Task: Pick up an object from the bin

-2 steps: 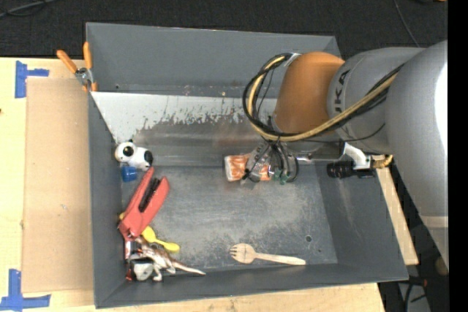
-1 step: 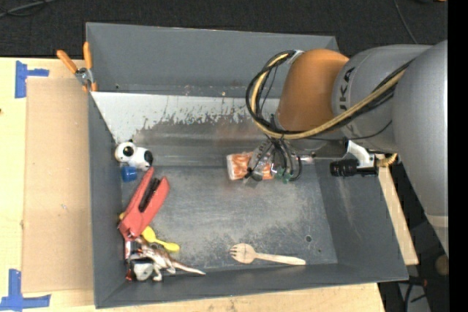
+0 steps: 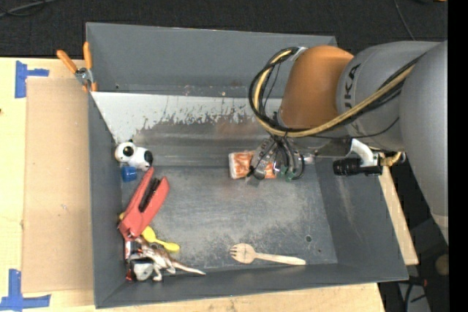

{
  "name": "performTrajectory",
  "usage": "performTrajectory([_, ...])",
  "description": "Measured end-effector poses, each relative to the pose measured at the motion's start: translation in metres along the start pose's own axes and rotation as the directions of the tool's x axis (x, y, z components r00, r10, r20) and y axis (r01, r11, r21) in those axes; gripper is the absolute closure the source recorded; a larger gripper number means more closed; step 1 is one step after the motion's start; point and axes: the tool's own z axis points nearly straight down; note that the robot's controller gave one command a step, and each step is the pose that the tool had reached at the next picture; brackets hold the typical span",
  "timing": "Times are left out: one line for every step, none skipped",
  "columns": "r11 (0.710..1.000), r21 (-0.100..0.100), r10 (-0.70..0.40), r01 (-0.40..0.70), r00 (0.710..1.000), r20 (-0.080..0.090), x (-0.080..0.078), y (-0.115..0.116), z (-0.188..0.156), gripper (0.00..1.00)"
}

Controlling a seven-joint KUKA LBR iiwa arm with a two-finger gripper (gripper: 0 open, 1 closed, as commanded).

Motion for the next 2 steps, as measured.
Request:
performTrajectory([1.0, -0.001, 0.031, -0.031, 1.0, 0.004, -0.007, -0.004, -0.058, 1.0])
performTrajectory([1.0, 0.003, 0.013, -0.013, 1.0, -0.007, -0.009, -0.007, -0.104, 1.0])
